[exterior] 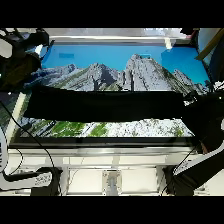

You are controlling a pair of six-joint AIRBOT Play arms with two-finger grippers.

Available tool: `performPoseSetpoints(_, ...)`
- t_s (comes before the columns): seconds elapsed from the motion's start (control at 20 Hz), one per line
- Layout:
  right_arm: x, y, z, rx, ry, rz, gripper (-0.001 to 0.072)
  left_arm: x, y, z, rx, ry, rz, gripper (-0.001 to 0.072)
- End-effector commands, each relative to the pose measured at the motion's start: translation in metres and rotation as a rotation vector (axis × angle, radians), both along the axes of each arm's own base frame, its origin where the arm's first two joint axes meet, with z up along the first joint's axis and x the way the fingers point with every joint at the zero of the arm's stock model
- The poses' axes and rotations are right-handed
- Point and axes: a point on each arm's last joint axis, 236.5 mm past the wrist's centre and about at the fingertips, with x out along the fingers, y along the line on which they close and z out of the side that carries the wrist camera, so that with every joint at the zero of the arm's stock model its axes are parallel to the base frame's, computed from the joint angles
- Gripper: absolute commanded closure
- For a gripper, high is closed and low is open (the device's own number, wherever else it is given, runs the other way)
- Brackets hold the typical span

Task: Fold the clothes and pants, and hang the long-sleeved shirts on hangers.

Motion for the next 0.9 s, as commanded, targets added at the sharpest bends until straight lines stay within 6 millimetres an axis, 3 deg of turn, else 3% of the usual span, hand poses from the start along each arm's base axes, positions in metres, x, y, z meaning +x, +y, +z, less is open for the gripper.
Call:
performPoseSetpoints(0.0, -0.013, 0.017, -0.015, 0.099, 0.043, 0.101, 0.0133, -0.003, -0.017, -0.001, 0.008, 0.009, -0.035, 0.0086)
performPoseSetpoints(0.15, -0.008, 0.038, -0.022, 0.179, 0.026, 0.144, 0.0137, -0.006, -0.020, -0.007, 0.008, 0.036, -0.044, 0.0086)
performPoseSetpoints(0.35, 0.012, 0.067, -0.022, 0.183, -0.037, 0.203, 0.0214, -0.007, -0.039, -0.026, 0.013, 0.094, -0.084, 0.0085)
performPoseSetpoints(0.4, 0.015, 0.075, -0.021, 0.185, -0.039, 0.218, 0.0393, -0.008, -0.049, -0.039, 0.017, 0.130, -0.105, 0.0086)
performPoseSetpoints(0.45, 0.017, 0.082, -0.018, 0.196, -0.044, 0.230, 0.0619, -0.009, -0.063, -0.055, 0.022, 0.175, -0.133, 0.0109)
performPoseSetpoints(0.5, 0.017, 0.089, -0.012, 0.217, -0.049, 0.243, 0.0685, -0.010, -0.079, -0.072, 0.029, 0.222, -0.165, 0.0260)
performPoseSetpoints(0.6, 0.017, 0.098, 0.013, 0.270, -0.081, 0.256, 0.0685, -0.014, -0.115, -0.101, 0.044, 0.287, -0.233, 0.0709)
performPoseSetpoints(0.7, 0.018, 0.104, 0.047, 0.295, -0.129, 0.267, 0.0685, -0.021, -0.163, -0.128, 0.063, 0.333, -0.319, 0.0701)
performPoseSetpoints(0.85, 0.027, 0.124, 0.118, 0.333, -0.233, 0.243, 0.0685, -0.047, -0.241, -0.171, 0.103, 0.404, -0.461, 0.0701)
